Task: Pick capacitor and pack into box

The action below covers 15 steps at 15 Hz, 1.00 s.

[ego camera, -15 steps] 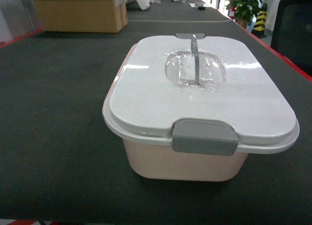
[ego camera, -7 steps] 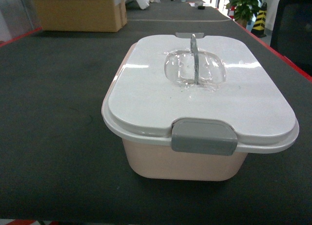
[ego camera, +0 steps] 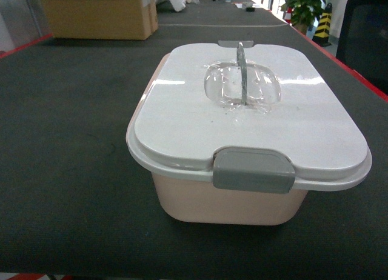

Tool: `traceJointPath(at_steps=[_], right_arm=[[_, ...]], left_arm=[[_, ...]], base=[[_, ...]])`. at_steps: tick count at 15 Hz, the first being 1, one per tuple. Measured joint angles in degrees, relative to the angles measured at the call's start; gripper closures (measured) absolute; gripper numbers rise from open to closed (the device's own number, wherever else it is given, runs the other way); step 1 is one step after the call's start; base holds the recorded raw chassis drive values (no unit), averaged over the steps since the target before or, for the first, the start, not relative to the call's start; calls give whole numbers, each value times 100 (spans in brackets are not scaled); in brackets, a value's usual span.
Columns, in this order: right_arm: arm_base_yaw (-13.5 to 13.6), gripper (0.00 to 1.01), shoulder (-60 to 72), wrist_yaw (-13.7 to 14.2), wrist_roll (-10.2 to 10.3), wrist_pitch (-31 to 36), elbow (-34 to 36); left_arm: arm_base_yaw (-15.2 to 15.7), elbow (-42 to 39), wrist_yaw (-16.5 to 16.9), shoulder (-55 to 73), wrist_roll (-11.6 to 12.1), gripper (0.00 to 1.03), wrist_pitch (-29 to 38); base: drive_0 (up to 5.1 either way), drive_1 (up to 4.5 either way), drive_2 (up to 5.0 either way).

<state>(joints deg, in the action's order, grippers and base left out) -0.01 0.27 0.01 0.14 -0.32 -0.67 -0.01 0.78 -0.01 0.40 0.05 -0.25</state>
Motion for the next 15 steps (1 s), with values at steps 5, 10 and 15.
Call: traceJointPath(at_steps=[5,10,15], right_arm=[[0,3,0,0,0,2,0],[0,3,0,0,0,0,0],[0,3,0,0,0,0,0]], left_arm=[[0,0,-2,0,-2,5,0],[0,0,-2,2,0,5,0],[0,0,-2,2,0,5,0]], base=[[0,0,0],[0,0,0],[0,0,0]])
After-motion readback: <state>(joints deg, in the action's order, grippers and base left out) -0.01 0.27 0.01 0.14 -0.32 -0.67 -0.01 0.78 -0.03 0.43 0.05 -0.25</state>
